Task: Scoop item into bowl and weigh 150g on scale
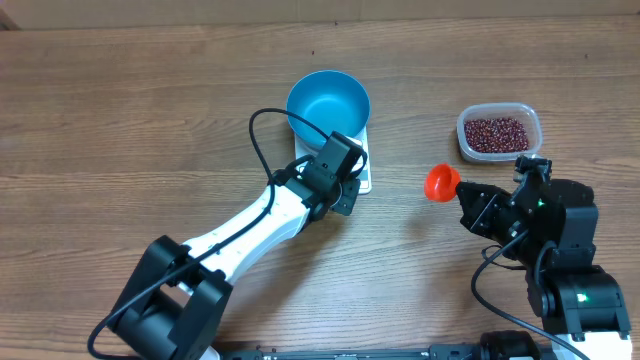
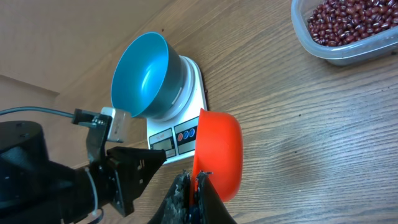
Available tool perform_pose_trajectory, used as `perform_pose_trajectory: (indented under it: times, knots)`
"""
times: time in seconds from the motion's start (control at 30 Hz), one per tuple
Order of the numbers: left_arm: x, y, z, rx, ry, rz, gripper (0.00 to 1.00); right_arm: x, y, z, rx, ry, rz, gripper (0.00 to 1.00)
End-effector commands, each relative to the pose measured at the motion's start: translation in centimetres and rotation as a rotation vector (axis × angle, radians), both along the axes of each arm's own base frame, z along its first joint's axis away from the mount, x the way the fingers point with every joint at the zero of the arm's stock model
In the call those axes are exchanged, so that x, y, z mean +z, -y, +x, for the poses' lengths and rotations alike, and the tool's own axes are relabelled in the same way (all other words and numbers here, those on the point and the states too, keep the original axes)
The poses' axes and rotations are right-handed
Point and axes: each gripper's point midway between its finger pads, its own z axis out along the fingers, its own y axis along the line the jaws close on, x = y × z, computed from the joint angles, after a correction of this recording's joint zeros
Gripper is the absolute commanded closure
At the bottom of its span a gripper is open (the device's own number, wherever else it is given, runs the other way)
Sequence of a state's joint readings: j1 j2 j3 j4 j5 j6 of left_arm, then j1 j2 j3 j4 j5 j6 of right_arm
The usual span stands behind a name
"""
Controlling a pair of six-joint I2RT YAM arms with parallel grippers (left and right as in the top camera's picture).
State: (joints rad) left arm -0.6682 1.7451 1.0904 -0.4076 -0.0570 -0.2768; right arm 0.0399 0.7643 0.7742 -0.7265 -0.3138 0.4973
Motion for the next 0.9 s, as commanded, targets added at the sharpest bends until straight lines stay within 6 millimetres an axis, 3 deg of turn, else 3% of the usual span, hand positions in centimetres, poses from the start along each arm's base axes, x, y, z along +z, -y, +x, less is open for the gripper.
perform_pose_trajectory:
  times: [0.0,0.2,0.47,0.87]
  knots:
    - [-1.0,0.5,-0.1,-0.024,-0.002,0.005,0.96,1.6,0.0,0.4,-0.003,0.040,-0.001,0.96]
    - [-1.1,0.9,0.4,-0.024,0.014,-0.007,0.96,1.1,0.0,0.6,-0.003,0.022,-0.002,0.96]
    - [-3.4,1.0,0.7,-0.020,-0.004,0.017,0.96,0.2,0.0,1.0,-0.003,-0.017,-0.003,0.96]
    - [-3.3,0.4,1.6,0.010,0.041,0.048,0.96,0.2,0.0,1.0,-0.003,-0.017,-0.003,0.96]
